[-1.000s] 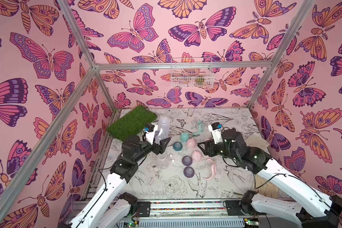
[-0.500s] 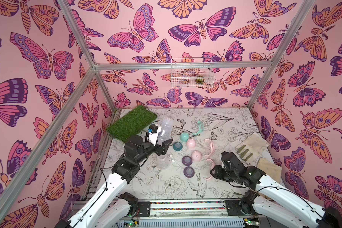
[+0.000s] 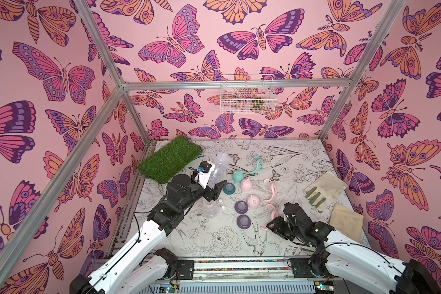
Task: Assemble the baby bottles
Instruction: Pick up the handle at the center of the board.
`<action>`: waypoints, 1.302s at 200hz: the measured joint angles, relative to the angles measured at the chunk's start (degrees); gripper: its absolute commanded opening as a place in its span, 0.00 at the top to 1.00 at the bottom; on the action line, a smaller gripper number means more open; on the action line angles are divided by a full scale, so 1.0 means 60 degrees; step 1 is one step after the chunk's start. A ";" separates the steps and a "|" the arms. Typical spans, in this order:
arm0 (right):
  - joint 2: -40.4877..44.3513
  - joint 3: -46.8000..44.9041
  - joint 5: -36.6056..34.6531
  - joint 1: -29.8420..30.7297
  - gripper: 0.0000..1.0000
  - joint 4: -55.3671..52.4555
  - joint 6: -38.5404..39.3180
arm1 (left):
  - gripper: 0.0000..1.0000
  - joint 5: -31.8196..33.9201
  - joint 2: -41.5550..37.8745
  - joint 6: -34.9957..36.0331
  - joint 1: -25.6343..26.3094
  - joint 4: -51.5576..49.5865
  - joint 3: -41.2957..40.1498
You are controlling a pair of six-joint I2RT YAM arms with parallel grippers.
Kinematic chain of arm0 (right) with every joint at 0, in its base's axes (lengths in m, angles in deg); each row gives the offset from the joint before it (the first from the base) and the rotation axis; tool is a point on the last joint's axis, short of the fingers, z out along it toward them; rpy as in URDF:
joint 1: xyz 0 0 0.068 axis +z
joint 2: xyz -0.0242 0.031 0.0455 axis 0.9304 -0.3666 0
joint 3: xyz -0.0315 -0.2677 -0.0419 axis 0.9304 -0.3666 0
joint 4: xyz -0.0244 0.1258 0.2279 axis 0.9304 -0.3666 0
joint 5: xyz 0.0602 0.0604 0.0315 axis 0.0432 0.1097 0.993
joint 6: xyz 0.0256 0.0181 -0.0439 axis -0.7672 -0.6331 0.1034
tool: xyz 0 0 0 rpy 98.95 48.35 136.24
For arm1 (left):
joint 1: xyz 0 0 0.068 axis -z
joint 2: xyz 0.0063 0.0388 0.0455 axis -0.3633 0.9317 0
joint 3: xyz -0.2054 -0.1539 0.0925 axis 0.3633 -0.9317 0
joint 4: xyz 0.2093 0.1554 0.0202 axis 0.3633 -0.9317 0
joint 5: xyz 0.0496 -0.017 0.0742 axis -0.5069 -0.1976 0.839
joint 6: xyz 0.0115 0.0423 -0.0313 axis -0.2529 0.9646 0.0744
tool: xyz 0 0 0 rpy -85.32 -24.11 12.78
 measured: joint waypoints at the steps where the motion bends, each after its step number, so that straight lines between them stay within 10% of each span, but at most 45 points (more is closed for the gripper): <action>1: -0.0007 -0.0004 0.0000 0.0000 0.64 0.0011 -0.0015 | 1.00 0.0000 0.0000 0.0004 0.0004 0.0000 0.0000; 95: -0.0197 0.0036 -0.0568 0.0000 0.92 -0.0248 0.0095 | 1.00 0.0382 -0.0011 0.0219 0.0262 -0.0259 0.0051; 260: -0.0907 0.2951 -0.2033 0.0000 1.00 -0.3493 0.2681 | 1.00 0.0306 0.0000 0.0463 0.0484 -0.0350 0.0051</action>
